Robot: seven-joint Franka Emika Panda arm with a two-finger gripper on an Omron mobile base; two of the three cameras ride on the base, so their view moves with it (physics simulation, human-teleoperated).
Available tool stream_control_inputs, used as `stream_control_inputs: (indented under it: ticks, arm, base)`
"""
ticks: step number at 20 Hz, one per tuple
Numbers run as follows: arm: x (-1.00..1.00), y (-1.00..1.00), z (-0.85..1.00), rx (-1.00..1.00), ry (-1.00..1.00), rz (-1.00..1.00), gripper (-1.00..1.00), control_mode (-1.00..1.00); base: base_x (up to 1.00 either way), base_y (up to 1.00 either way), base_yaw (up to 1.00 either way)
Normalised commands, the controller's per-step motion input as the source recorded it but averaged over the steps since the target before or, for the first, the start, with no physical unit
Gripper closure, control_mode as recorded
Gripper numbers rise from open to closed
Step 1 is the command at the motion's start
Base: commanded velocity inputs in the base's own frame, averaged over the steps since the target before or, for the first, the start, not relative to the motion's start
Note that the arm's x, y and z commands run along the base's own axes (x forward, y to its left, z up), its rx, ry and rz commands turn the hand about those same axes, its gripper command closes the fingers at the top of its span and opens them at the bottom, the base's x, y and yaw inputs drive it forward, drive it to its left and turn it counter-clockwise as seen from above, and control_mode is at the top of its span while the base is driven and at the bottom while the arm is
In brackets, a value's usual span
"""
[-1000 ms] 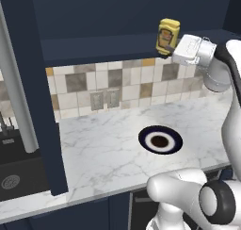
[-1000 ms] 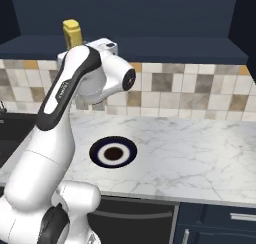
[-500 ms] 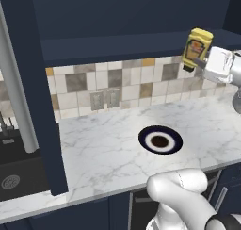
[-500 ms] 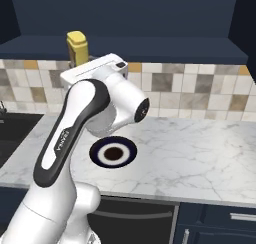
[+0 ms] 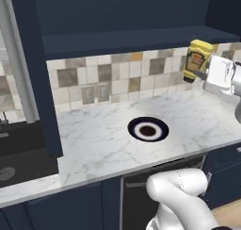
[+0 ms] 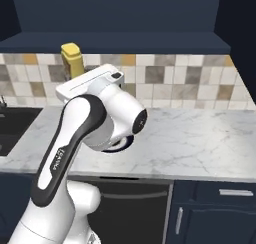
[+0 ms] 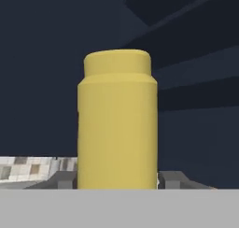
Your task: Move the hot dog bun to the plate on the dining table and place the condiment next to that plate. Then navigate to the fridge and take the sausage and place it on the plate as well.
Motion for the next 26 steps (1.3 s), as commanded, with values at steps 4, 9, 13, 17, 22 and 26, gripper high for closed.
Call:
stream_control_inputs:
  ticks: [4, 9, 13, 17, 22, 26]
  arm:
    - [0.0, 0.0, 0.0, 0.0, 0.0, 0.0, 1.0, 1.0]
    - [0.0, 0.0, 0.0, 0.0, 0.0, 0.0, 1.0, 1.0]
    - [0.0, 0.0, 0.0, 0.0, 0.0, 0.0, 1.0, 1.0]
    - [0.0, 0.0, 0.0, 0.0, 0.0, 0.0, 1.0, 1.0]
    - [0.0, 0.0, 0.0, 0.0, 0.0, 0.0, 1.0, 1.0]
    - [0.0, 0.0, 0.0, 0.0, 0.0, 0.0, 1.0, 1.0]
  base:
    - [-0.83, 0.0, -0.52]
    - [-0.65, -0.01, -0.68]
    - [-0.42, -0.04, -0.78]
    - [-0.24, -0.11, -0.75]
    - [0.01, -0.12, -0.68]
    - [0.15, -0.08, -0.68]
